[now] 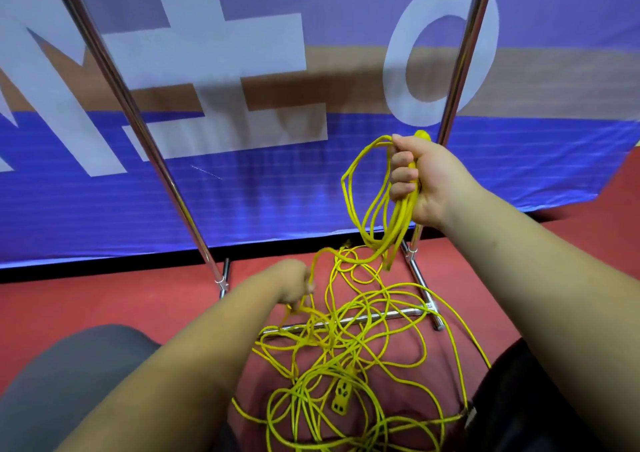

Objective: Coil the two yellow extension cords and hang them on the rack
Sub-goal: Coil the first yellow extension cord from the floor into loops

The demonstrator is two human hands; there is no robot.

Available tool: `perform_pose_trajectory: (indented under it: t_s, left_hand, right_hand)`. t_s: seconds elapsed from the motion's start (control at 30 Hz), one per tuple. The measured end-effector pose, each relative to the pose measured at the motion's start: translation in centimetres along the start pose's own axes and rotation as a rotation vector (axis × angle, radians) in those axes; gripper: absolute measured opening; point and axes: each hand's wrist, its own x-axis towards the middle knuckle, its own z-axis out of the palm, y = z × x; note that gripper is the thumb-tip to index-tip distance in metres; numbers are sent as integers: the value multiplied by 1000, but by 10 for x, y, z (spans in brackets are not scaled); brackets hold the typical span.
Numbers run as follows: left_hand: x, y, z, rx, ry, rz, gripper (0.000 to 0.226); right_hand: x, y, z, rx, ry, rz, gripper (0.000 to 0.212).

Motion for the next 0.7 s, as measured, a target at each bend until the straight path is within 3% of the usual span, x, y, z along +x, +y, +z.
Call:
perform_pose_trajectory:
  t_s: [0.13, 0.2, 0.37, 0.7]
  left_hand:
    - [-12, 3, -44, -378, 162, -2, 19]
    - [-22, 7, -63, -455, 253, 28, 17]
    - [-55, 22, -116, -375, 494, 107, 15]
    - [-129, 54, -203, -235, 907, 524, 21]
  right_hand:
    - [2, 5, -3, -363, 10, -44, 31]
    - [1, 10, -1, -495, 34, -71, 37]
    - [0, 19, 1, -692, 40, -118, 52]
    - [-7, 17, 8, -650, 50, -125, 52]
